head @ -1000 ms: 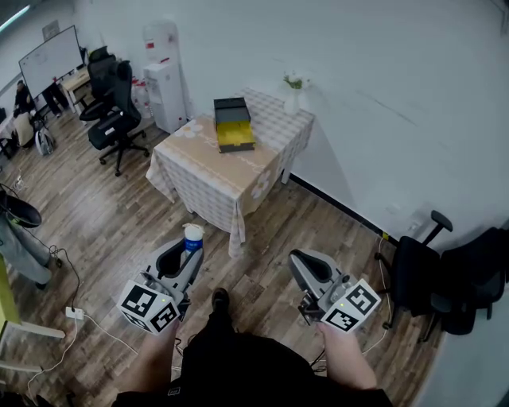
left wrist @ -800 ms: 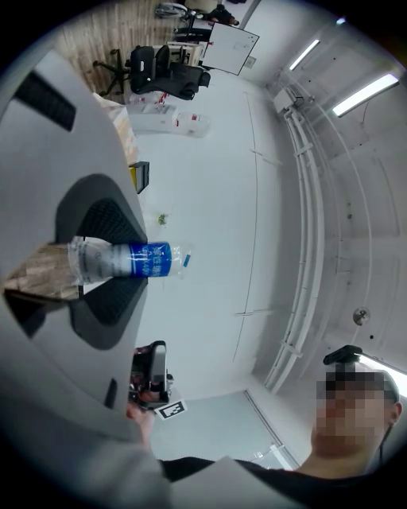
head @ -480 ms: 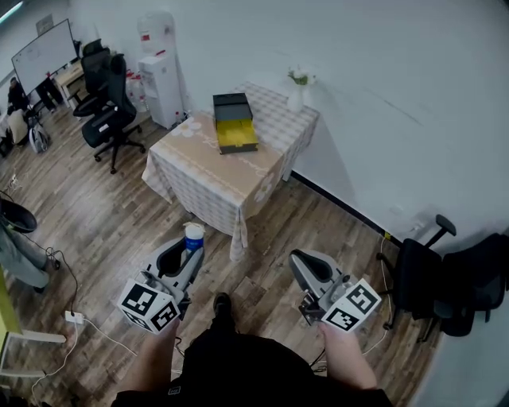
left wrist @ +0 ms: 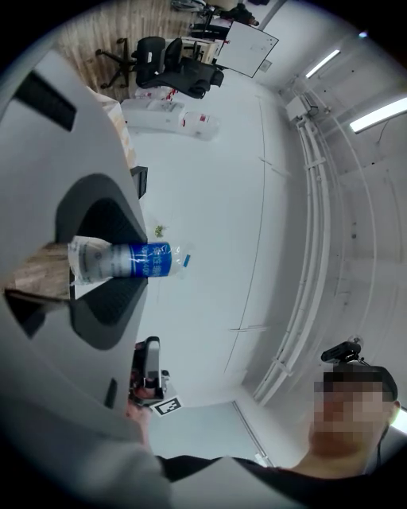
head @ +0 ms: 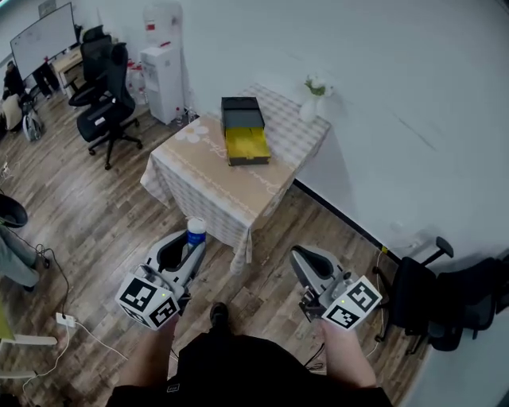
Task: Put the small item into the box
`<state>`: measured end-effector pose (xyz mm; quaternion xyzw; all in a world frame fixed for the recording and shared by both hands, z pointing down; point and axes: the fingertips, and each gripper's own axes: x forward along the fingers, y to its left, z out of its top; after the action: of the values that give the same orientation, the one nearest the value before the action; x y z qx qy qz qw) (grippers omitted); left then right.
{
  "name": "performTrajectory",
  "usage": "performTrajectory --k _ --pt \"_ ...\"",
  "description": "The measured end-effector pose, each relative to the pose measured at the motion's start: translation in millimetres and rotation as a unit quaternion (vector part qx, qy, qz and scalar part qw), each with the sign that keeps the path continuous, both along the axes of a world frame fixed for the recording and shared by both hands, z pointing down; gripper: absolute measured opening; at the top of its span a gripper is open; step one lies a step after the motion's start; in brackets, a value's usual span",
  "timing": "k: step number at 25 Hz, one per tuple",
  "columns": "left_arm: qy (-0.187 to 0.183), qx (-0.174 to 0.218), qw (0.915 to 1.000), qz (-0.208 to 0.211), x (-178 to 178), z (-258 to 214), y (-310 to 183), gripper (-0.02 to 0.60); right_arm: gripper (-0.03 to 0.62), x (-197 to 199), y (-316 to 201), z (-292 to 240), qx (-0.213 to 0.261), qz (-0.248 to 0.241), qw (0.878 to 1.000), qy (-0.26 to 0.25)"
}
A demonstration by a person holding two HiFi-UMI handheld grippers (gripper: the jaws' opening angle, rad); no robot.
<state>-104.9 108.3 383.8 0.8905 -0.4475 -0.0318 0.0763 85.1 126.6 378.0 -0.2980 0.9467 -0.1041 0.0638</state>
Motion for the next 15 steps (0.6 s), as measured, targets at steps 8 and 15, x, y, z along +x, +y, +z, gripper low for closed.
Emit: performTrajectory --k 8,15 --pt "-0.002 0.002 1.0000 -0.007 -42.1 -0.5 -54.4 0.135 0.038 -37.3 -52.9 -2.4 -0.002 -0.001 1.000 0.005" --pt "0.005 0.007 0.9999 0.009 -61.7 -3.7 -84.5 0.135 0.038 -58.4 -82.0 -10.3 0.006 0.013 1.000 0.004"
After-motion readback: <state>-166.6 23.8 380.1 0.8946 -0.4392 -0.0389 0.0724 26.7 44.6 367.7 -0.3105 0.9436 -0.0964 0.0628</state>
